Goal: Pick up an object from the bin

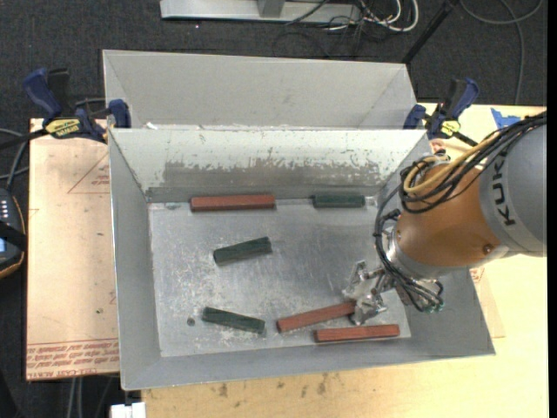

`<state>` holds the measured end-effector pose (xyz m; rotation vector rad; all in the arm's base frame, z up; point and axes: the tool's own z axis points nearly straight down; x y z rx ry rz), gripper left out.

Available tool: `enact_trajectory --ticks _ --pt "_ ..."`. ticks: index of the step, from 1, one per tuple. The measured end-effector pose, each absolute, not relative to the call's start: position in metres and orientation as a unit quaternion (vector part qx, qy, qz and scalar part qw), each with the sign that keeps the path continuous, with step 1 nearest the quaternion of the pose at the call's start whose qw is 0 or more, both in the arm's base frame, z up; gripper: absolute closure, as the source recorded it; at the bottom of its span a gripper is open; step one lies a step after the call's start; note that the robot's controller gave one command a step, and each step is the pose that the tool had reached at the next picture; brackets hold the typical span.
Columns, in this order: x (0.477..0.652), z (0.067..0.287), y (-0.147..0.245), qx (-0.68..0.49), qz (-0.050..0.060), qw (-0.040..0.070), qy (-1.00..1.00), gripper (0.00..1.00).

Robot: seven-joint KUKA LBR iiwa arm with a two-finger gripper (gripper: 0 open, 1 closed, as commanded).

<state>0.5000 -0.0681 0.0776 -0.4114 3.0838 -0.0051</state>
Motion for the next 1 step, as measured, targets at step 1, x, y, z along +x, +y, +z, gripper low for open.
enact_trajectory --ticks 1 --pt "0.5065 0.2623 -0.0723 -0.072 -0.001 0.006 0.997 1.00"
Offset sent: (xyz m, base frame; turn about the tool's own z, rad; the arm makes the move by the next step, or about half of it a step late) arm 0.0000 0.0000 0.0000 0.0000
